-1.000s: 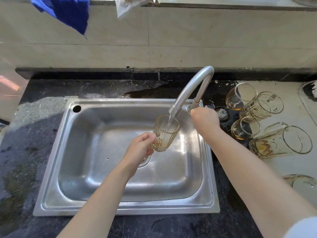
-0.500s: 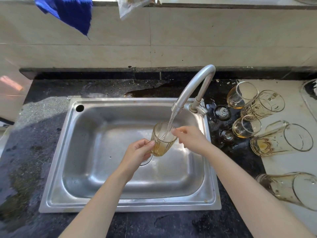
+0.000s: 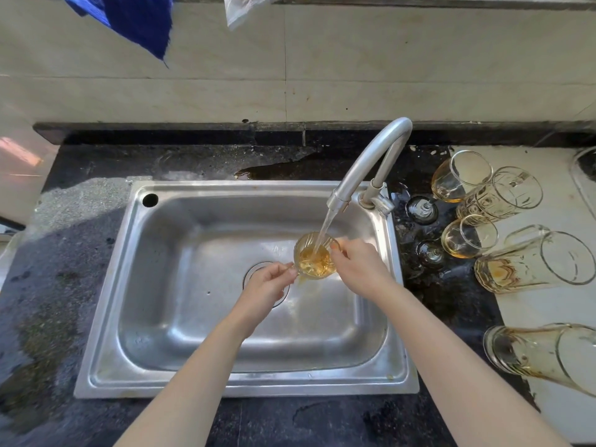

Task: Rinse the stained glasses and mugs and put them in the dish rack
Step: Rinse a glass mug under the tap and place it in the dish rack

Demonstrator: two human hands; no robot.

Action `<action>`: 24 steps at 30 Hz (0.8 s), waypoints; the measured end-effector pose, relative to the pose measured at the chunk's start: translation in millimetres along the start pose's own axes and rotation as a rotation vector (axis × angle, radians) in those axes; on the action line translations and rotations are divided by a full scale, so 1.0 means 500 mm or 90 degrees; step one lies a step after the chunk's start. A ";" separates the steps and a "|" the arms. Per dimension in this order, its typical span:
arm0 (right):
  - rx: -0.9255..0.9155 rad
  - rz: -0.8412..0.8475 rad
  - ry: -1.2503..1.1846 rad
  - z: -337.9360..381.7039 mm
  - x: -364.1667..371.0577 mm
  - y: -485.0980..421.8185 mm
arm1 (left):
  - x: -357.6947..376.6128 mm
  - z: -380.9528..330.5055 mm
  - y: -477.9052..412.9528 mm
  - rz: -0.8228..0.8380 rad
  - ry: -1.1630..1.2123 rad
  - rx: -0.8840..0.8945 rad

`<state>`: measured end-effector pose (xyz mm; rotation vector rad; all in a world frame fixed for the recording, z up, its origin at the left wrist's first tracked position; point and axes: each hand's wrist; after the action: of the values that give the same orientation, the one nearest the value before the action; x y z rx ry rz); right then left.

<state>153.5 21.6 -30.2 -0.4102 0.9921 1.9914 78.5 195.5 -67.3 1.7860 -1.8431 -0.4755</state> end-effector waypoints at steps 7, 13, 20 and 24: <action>-0.032 0.018 0.075 0.028 0.014 -0.020 | -0.021 0.026 0.007 -0.018 0.017 0.032; 0.059 0.006 0.033 0.020 0.008 -0.027 | -0.019 0.000 -0.024 -0.009 0.006 0.012; 0.078 -0.004 0.009 0.018 0.024 -0.026 | -0.014 0.008 -0.024 -0.017 -0.023 0.010; 0.101 0.031 0.006 0.027 0.014 -0.033 | -0.021 0.012 -0.022 0.002 -0.045 -0.008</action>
<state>163.6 41.1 -33.9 -0.3122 1.1665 1.9388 83.8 204.6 -80.0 1.7795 -1.8867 -0.5547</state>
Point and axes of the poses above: each hand's wrist, its own y-axis away from the middle knuckle, its own x-axis out of the palm, z = x × y, and after that the axes turned 6 degrees about z, right-handed
